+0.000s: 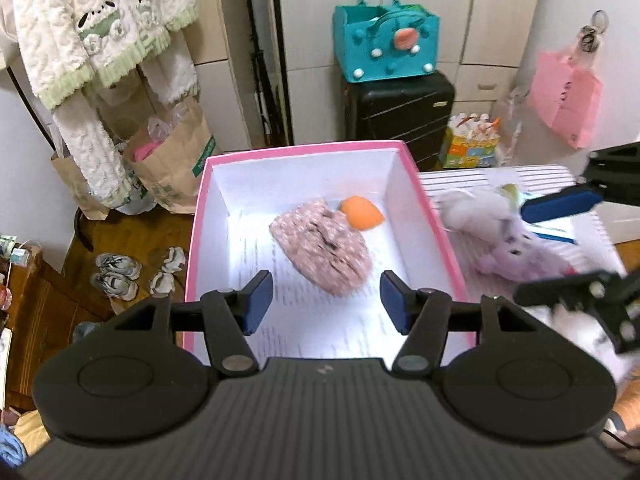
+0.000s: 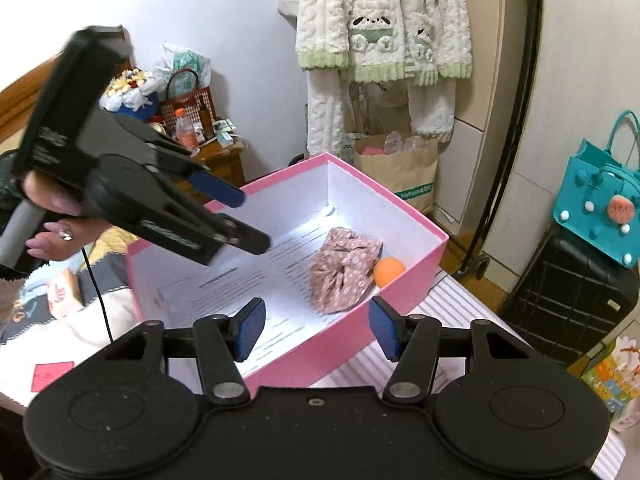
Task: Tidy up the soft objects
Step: 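Open both tools to drop the scrunchie and sponge into the box, then grasp the white wipes pack with the left tool while the right tool grasps the pink pom-pom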
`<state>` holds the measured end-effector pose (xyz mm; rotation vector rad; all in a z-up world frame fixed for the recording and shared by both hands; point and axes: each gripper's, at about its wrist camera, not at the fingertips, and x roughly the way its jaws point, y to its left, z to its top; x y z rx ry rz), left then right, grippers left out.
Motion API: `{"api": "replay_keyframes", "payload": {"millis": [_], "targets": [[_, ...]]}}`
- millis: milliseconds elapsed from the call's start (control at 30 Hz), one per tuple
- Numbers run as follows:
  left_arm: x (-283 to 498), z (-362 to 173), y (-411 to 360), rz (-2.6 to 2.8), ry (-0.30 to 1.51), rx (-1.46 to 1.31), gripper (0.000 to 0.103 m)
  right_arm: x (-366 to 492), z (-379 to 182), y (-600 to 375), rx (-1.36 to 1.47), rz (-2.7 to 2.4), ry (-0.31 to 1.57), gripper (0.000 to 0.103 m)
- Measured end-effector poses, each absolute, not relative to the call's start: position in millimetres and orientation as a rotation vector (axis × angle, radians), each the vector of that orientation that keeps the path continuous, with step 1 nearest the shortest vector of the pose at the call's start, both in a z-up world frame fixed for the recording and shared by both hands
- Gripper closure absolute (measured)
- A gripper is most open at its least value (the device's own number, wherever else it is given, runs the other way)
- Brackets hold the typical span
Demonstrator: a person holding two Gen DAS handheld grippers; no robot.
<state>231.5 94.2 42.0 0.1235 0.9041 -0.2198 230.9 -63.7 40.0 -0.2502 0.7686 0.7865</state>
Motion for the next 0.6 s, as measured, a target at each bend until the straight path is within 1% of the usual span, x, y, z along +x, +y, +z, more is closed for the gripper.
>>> {"api": "replay_keyframes", "payload": {"millis": [233,433,600], "targets": [[166,73,84,-0.284,0.876,0.147,0.038,188,58,-91,-0.215,0.815,0.741,0.040],[124,84,67,-0.344,0.848,0.184,0.033,156,65,-111,-0.213,0.820,0.719,0.040],[99,85,53,-0.395,0.846,0.199,0.031,132,65,-126,-0.220,0.822,0.718,0.040]]}}
